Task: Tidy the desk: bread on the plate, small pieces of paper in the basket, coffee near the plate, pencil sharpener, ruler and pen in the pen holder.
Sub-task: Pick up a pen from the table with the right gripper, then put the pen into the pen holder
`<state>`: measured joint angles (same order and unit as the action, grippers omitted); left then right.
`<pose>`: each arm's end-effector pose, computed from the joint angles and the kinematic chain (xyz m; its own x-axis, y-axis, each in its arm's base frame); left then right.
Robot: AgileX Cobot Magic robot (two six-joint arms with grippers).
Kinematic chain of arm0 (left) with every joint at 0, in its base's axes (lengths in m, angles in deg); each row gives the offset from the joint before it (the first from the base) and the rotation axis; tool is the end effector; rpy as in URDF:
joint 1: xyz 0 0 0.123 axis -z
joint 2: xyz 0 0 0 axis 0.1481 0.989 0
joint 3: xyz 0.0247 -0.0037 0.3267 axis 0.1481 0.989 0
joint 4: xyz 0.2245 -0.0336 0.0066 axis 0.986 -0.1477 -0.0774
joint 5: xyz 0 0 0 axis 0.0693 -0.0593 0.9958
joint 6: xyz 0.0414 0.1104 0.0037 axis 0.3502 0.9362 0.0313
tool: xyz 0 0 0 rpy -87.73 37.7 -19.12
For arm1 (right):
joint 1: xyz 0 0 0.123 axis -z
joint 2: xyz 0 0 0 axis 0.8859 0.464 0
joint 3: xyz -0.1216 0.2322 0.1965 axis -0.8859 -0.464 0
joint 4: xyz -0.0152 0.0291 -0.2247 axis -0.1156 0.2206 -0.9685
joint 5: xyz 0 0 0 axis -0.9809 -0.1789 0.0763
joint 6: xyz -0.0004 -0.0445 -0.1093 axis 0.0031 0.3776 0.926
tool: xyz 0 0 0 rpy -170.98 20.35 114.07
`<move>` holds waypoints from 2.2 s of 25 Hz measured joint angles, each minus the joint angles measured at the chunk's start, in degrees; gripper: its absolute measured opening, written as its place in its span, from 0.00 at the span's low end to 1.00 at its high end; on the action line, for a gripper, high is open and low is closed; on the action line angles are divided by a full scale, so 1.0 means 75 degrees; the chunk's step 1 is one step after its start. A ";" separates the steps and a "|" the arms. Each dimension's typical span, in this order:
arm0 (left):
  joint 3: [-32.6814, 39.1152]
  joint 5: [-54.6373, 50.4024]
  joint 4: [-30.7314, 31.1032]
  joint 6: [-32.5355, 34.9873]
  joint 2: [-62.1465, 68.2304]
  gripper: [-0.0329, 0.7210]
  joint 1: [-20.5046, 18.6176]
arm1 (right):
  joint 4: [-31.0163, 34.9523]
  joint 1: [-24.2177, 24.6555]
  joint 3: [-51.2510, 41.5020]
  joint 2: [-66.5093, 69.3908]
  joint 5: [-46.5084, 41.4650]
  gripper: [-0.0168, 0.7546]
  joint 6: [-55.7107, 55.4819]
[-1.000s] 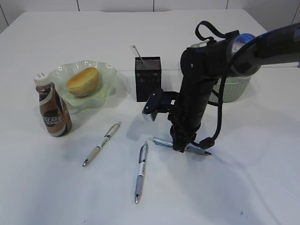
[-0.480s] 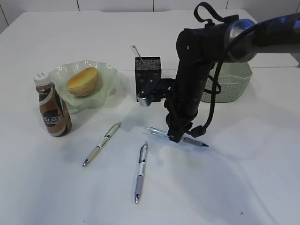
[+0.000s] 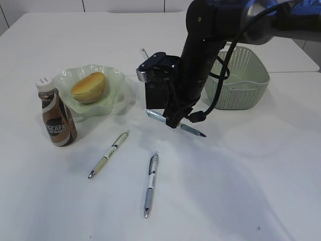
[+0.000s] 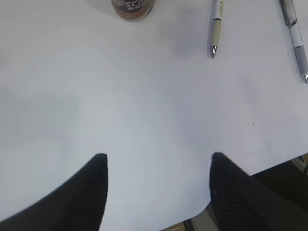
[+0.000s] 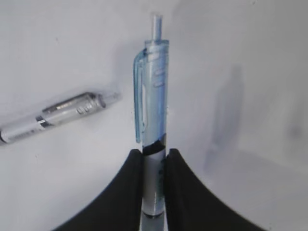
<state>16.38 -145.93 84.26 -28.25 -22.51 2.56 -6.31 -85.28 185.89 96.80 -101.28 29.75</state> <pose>0.1665 -0.0384 0.3575 -0.8824 0.2337 -0.4084 0.2643 0.9642 -0.0193 0.4237 0.2026 0.2091 -0.4906 -0.8384 -0.2374 -0.8681 0.4940 0.0490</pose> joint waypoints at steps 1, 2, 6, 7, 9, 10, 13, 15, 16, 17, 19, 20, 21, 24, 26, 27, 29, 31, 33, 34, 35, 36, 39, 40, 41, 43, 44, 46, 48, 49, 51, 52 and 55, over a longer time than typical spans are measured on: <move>0.0000 0.0000 0.0000 0.0000 0.0000 0.66 0.0000 | 0.0065 0.0000 0.0045 0.0000 0.0000 0.17 0.0000; 0.0000 0.0000 0.0000 0.0000 0.0000 0.66 0.0000 | 0.0166 0.0000 0.0196 0.0000 -0.0020 0.17 -0.0011; 0.0000 0.0000 0.0000 0.0000 0.0000 0.66 0.0000 | 0.0359 0.0000 0.0636 0.0000 -0.0095 0.17 -0.0172; 0.0000 0.0000 0.0000 0.0000 0.0000 0.66 0.0000 | 0.0360 0.0000 0.0708 0.0000 -0.0141 0.17 -0.0206; 0.0000 0.0081 0.0000 0.0000 0.0000 0.66 0.0000 | 0.0371 0.0000 0.0766 0.0000 -0.0182 0.17 -0.0209; 0.0000 0.0142 0.0000 0.0000 0.0000 0.66 0.0000 | 0.0371 0.0000 0.0794 0.0000 -0.0193 0.17 -0.0242; 0.0000 0.0226 0.0000 0.0000 0.0000 0.66 0.0000 | 0.0371 0.0000 0.0825 0.0000 -0.0217 0.17 -0.0529; 0.0000 0.0242 0.0000 0.0000 0.0000 0.66 0.0000 | 0.0371 0.0000 0.0825 0.0000 -0.0217 0.17 -0.0753; 0.0000 0.0255 0.0000 0.0000 0.0000 0.66 0.0000 | 0.0371 0.0000 0.0825 0.0000 -0.0217 0.17 -0.0753; 0.0000 0.0270 0.0000 0.0000 0.0000 0.66 0.0000 | 0.0371 0.0000 0.0825 0.0000 -0.0217 0.17 -0.1090; 0.0000 0.0286 0.0000 0.0000 0.0000 0.66 0.0000 | 0.0371 0.0000 0.0825 0.0000 -0.0164 0.17 -0.1426; 0.0000 0.0286 0.0000 0.0000 0.0000 0.66 0.0000 | 0.0357 0.0000 0.0825 0.0000 -0.0144 0.17 -0.1542; 0.0000 0.0296 0.0000 0.0000 0.0000 0.66 0.0000 | 0.0310 0.0026 0.0825 -0.0017 -0.0027 0.17 -0.1877; 0.0000 0.0314 0.0000 0.0000 0.0000 0.66 0.0000 | 0.0263 0.0045 0.0825 -0.0065 0.0098 0.17 -0.2115; 0.0000 0.0333 0.0000 0.0000 0.0000 0.66 0.0000 | 0.0245 0.0125 0.0825 -0.0246 0.0537 0.17 -0.2708; 0.0000 0.0350 0.0000 0.0000 0.0000 0.66 0.0000 | 0.0229 0.0129 0.0825 -0.0282 0.0631 0.17 -0.2810; 0.0000 0.0364 0.0000 0.0000 0.0000 0.66 0.0000 | 0.0211 0.0161 0.0825 -0.0330 0.0947 0.17 -0.3057; 0.0000 0.0380 0.0000 0.0000 0.0000 0.66 0.0000 | 0.0196 0.0165 0.0825 -0.0333 0.1194 0.17 -0.3185; 0.0000 0.0426 0.0000 0.0000 0.0000 0.66 0.0000 | 0.0196 0.0165 0.0825 -0.0333 0.1354 0.17 -0.3266; 0.0000 0.0441 0.0000 0.0000 0.0000 0.66 0.0000 | 0.0196 0.0165 0.0825 -0.0333 0.1354 0.17 -0.3266; 0.0000 0.0479 0.0000 0.0000 0.0000 0.66 0.0000 | 0.0196 0.0165 0.0825 -0.0333 0.1813 0.17 -0.3331; 0.0000 0.0515 0.0000 0.0000 0.0000 0.66 0.0000 | 0.0196 0.0165 0.0825 -0.0333 0.2036 0.17 -0.3345; 0.0000 0.0632 0.0000 0.0000 0.0000 0.66 0.0000 | 0.0196 0.0165 0.0825 -0.0346 0.2609 0.17 -0.3364; 0.0000 0.0677 0.0000 0.0000 0.0000 0.66 0.0000 | 0.0196 0.0165 0.0825 -0.0361 0.2751 0.17 -0.3364; 0.0000 0.0757 0.0000 0.0000 0.0000 0.66 0.0000 | 0.0196 0.0165 0.0760 -0.0362 0.3027 0.17 -0.3367; 0.0000 0.0853 0.0000 0.0000 0.0000 0.66 0.0000 | 0.0196 0.0165 0.0614 -0.0378 0.3488 0.17 -0.3367; 0.0000 0.0908 0.0000 0.0000 0.0000 0.66 0.0000 | 0.0196 0.0165 0.0514 -0.0392 0.3760 0.17 -0.3367; 0.0000 0.1015 0.0000 0.0000 0.0000 0.66 0.0000 | 0.0196 0.0165 0.0237 -0.0404 0.4513 0.17 -0.3367; 0.0000 0.1139 0.0000 0.0000 0.0000 0.66 0.0000 | 0.0196 0.0165 0.0000 -0.0404 0.5040 0.17 -0.3367; 0.0000 0.1177 0.0000 0.0000 0.0000 0.66 0.0000 | 0.0196 0.0165 -0.0200 -0.0404 0.5650 0.17 -0.3367; 0.0000 0.1241 0.0000 0.0000 0.0000 0.66 0.0000 | 0.0196 0.0165 -0.0301 -0.0404 0.6202 0.17 -0.3367; 0.0000 0.1279 0.0014 0.0000 0.0000 0.66 0.0000 | 0.0196 0.0165 -0.0370 -0.0404 0.6659 0.17 -0.3367; 0.0000 0.1434 0.0125 0.0000 0.0000 0.66 0.0000 | 0.0224 0.0165 -0.0556 -0.0404 0.7579 0.17 -0.3367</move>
<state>16.38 -135.18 85.20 -28.25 -22.51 2.56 -4.63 -84.05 181.72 93.77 -44.43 4.49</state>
